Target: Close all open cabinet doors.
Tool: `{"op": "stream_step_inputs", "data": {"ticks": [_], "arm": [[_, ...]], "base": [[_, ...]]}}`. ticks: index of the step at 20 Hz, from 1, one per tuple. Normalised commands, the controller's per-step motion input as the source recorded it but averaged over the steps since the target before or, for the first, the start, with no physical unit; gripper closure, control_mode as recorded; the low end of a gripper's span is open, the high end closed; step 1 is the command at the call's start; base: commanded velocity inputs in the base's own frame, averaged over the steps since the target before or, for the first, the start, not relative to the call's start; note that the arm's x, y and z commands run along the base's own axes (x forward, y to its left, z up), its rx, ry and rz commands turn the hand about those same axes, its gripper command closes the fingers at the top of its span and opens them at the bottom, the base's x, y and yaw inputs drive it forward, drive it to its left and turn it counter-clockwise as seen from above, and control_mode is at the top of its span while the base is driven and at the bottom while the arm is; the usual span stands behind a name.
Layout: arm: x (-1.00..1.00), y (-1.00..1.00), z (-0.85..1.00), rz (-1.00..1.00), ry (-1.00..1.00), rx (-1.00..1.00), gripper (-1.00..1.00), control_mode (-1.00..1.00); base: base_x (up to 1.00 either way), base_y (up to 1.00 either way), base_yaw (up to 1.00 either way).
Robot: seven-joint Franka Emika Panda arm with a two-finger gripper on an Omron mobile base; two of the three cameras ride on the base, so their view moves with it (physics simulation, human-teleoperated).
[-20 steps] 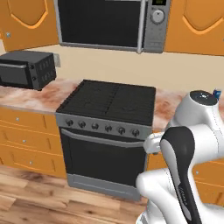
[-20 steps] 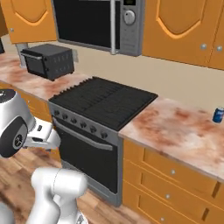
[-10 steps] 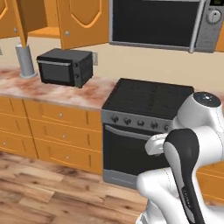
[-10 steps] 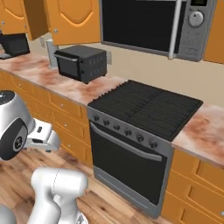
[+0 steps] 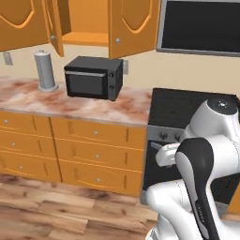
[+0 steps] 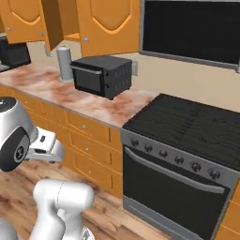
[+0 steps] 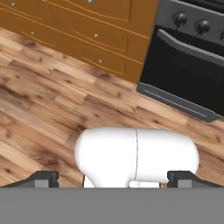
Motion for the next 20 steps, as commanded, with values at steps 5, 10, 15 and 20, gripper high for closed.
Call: {"op": "stream_step_inputs", "data": {"ticks": [5, 10, 15, 20], "arm": [[0.0, 0.0, 0.0, 0.0, 0.0, 0.0, -1.0, 1.0], [0.0, 0.0, 0.0, 0.0, 0.0, 0.0, -1.0, 1.0], [0.0, 0.0, 0.0, 0.0, 0.0, 0.0, -1.0, 1.0], [0.0, 0.0, 0.0, 0.0, 0.0, 0.0, -1.0, 1.0]], "base": [[0.87, 0.91, -0.41], [0.84, 0.9, -0.52], [0.54, 0.87, -0.61], [0.46, 0.14, -0.27]]}}
